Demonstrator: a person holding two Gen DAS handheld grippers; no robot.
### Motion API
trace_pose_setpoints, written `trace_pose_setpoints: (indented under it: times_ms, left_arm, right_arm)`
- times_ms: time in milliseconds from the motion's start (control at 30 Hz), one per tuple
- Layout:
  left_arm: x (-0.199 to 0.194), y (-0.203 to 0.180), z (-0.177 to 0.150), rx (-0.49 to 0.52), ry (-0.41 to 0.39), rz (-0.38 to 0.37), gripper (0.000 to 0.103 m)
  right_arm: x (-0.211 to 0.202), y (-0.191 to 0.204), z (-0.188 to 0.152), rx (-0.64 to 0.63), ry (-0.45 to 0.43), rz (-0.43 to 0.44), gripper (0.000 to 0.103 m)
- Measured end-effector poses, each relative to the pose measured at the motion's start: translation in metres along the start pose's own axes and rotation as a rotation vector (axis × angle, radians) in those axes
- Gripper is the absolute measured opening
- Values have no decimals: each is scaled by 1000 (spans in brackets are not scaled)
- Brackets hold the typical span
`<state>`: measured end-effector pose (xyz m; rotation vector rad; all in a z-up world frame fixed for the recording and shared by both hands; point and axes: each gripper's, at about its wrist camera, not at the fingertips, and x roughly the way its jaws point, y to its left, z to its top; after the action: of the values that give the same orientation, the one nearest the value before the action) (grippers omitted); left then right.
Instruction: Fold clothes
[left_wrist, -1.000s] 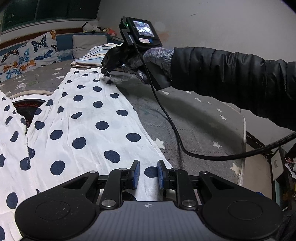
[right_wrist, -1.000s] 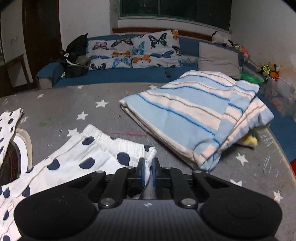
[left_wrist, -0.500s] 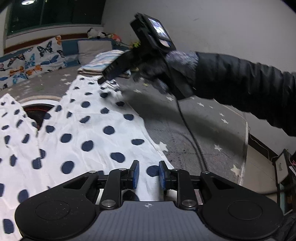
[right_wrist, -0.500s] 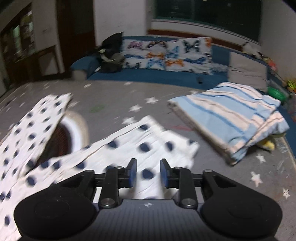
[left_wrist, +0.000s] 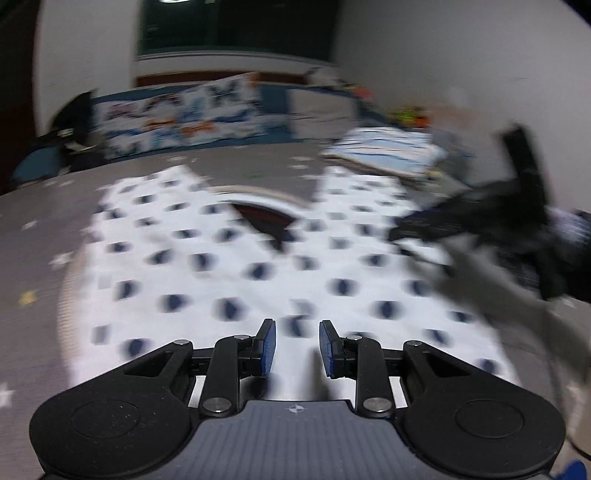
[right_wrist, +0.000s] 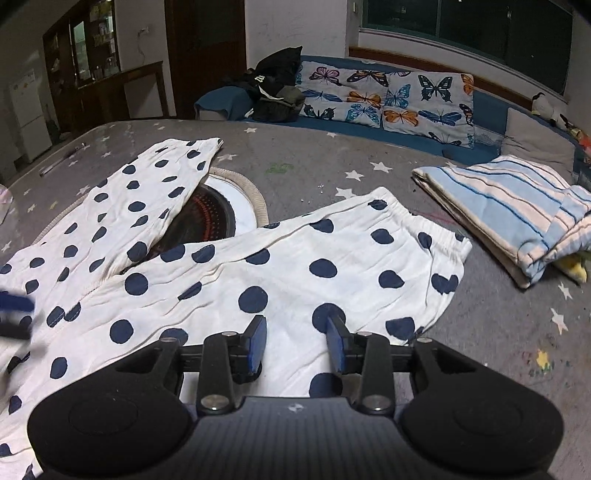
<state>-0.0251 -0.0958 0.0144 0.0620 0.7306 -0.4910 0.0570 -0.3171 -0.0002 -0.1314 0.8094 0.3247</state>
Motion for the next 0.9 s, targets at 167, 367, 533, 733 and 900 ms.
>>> trace_pose_setpoints:
  times_ms: [167,367,533,733,900]
  left_arm:
    - [4,26,-3,-35,16,102,28]
    - [5,42,-11,-62,29,163,28]
    - [3,47,-14,-72,26,196,28]
    - [-1,49,-15,-66,24,228,28]
    - [-4,50,-16,-59,22,245,28]
  right_arm:
    - [-1,0,-2,0,0,-10,39]
    - [0,1,-3,0,-1,-21,40]
    - [0,2,-3,0,2,-36,44]
    - [-5,4,-3,-1,-5,-50,46]
    - [-9,8,-5,-1,-9,-37,46]
